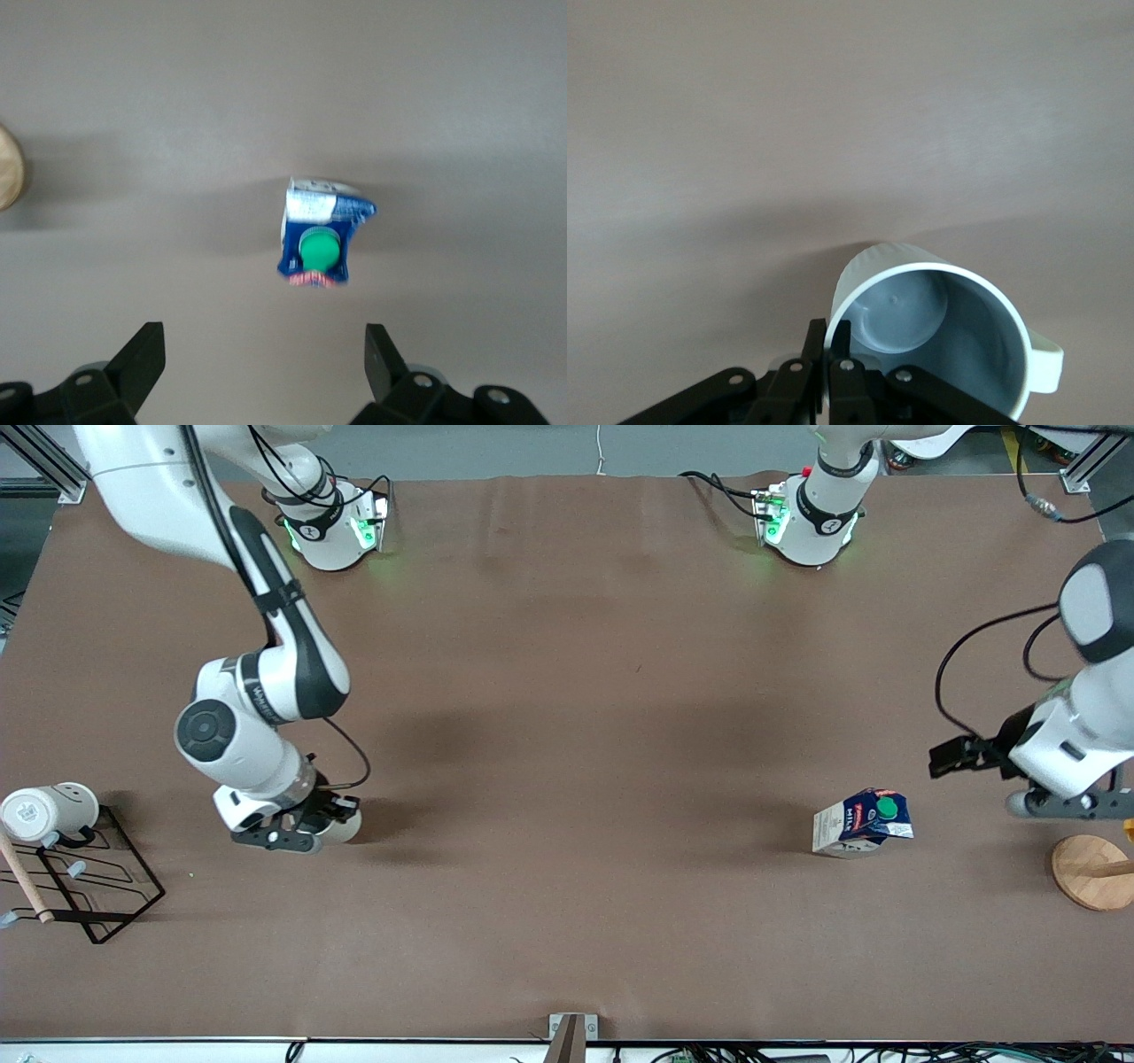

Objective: Place milk next to cup
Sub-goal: 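Lift the mug with the right gripper while the left gripper grasps the milk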

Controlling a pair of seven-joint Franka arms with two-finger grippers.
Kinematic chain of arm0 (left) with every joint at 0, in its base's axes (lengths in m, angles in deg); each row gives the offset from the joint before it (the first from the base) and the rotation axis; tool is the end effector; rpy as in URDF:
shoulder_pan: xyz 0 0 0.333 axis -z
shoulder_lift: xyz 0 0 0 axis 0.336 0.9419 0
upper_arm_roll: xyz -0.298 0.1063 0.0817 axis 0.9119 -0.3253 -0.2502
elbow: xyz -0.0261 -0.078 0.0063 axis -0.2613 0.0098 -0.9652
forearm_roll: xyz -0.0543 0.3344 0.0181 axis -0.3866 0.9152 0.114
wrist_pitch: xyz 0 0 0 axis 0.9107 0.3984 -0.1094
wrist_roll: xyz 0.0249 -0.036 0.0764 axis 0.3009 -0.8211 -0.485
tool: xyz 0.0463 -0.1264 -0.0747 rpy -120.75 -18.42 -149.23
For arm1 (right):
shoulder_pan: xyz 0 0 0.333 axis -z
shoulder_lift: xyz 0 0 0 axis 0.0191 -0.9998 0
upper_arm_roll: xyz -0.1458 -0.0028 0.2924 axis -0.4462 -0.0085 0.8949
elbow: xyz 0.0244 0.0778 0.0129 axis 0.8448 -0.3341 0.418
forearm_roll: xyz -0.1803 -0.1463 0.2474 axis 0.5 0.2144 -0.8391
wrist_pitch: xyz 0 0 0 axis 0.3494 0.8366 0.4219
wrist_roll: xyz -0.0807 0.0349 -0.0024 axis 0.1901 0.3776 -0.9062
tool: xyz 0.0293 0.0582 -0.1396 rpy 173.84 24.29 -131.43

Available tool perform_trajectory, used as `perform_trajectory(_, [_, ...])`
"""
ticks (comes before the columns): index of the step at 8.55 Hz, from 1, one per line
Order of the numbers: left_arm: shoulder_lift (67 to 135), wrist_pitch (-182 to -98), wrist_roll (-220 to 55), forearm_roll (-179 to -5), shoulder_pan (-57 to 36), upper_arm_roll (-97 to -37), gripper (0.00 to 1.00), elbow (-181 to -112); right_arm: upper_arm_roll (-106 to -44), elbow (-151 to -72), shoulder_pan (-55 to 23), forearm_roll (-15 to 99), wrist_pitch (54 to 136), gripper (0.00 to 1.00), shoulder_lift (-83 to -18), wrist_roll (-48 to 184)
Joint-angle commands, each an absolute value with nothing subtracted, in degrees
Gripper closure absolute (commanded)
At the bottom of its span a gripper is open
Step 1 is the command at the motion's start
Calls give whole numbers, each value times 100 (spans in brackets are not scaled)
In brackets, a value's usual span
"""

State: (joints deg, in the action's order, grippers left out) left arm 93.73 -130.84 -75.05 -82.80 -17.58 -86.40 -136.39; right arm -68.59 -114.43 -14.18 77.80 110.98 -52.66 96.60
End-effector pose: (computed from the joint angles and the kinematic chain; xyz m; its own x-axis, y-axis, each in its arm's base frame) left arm 0.6094 -0.0137 0.4456 0.9992 -0.0366 0.0151 -0.0366 -0.9993 -0.0021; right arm 0.6008 0.1747 0.3043 0.9882 -0.1453 0.0478 -0.1431 -0.9887 -0.0456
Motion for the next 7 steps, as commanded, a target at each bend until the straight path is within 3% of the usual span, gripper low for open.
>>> perform_trajectory(1, [9650, -13763, -7548, -8262, -1726, -8559, 1, -13828, -6906, -11012, -2338, 7883, 10569, 100, -5147, 10151])
perform_trajectory(3, [9748, -14467, -7583, -8271, -1709, -8471, 1, -14294, -6915, -10405, -3226, 7893, 10522, 100, -5426, 10763])
perform_trajectory(5, [9844, -14960, -7592, -8271, -1700, -8444, 1, -14698, -6915, -9486, -3720, 7892, 10549, 100, -6275, 11490])
perform_trajectory(7, [9941, -15312, -7592, -8271, -1709, -8418, 1, -14928, -6915, -9104, -3941, 7884, 10575, 100, -6727, 11829])
